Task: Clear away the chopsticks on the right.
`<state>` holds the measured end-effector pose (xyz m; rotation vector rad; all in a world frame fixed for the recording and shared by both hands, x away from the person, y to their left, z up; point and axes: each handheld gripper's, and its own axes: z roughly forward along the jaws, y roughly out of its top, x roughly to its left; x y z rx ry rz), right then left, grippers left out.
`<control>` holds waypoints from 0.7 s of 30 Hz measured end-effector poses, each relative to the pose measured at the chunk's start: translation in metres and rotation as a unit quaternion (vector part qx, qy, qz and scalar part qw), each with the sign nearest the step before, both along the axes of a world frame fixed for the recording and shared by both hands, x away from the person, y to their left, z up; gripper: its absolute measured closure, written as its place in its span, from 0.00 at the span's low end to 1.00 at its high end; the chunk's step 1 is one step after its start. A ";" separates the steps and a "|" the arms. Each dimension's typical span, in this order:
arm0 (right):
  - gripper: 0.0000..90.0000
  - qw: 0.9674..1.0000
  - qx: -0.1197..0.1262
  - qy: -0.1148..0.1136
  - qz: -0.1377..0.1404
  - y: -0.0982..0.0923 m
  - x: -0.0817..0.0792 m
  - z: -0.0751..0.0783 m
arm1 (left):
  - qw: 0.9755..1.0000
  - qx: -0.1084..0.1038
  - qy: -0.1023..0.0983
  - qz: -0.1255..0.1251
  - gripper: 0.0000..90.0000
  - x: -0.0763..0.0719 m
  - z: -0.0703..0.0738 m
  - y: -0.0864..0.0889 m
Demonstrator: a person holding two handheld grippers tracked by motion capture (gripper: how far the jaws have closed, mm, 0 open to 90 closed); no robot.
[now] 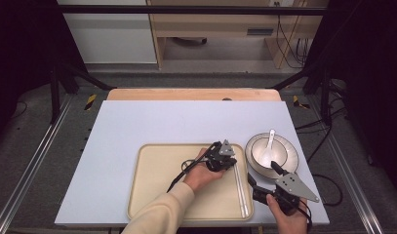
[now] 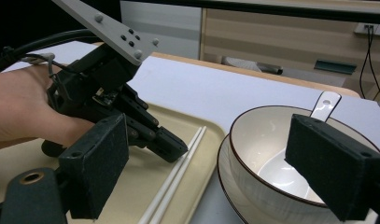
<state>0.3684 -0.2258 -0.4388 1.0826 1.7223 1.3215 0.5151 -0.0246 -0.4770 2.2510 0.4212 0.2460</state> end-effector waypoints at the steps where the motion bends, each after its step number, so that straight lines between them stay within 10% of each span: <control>1: 0.14 1.000 -0.002 0.000 -0.002 0.000 0.000 0.000 | 1.000 0.002 0.000 0.002 0.98 -0.001 0.001 0.002; 11: 0.13 1.000 -0.005 -0.012 0.010 0.005 -0.001 0.003 | 0.999 -0.032 -0.036 0.016 0.81 -0.030 0.029 0.058; 21: 0.11 1.000 -0.008 -0.009 0.018 0.010 0.002 0.001 | 0.991 -0.077 -0.072 0.084 0.42 -0.057 0.042 0.130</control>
